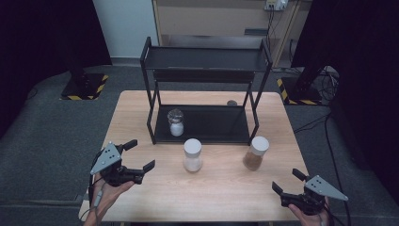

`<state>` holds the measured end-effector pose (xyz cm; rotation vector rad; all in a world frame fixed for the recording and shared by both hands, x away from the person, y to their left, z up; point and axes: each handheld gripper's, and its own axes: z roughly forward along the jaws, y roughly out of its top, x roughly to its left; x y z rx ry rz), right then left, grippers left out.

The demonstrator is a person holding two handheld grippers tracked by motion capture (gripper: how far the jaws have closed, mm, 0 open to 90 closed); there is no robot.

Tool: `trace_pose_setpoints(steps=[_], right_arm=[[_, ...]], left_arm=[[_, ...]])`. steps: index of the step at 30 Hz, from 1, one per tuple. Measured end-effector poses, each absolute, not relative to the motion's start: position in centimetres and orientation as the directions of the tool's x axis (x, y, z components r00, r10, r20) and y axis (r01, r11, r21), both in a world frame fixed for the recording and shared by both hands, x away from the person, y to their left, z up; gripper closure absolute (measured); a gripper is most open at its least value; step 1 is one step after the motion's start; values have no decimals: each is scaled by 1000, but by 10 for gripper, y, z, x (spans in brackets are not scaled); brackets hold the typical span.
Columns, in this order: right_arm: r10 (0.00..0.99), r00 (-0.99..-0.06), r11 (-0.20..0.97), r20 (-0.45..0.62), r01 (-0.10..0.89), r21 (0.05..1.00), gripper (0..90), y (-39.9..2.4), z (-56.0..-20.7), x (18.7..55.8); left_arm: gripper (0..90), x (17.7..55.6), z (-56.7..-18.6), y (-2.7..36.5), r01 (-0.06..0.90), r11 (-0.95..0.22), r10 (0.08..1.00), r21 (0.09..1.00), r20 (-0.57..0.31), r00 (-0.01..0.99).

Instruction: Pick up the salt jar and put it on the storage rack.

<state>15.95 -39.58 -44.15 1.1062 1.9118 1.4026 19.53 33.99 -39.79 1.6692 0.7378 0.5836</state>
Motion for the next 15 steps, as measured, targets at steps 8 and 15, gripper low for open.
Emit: trace_pose_setpoints(steps=[8,15], right_arm=[[845,-532,132,54,306,943,54,-396,-442,159],[844,-534,135,52,305,943,54,-396,-441,160]], left_arm=[[29,182,-419,349,187,-133,762,973,-20,647],[30,172,-438,356,199,-114,780,973,-36,624]])
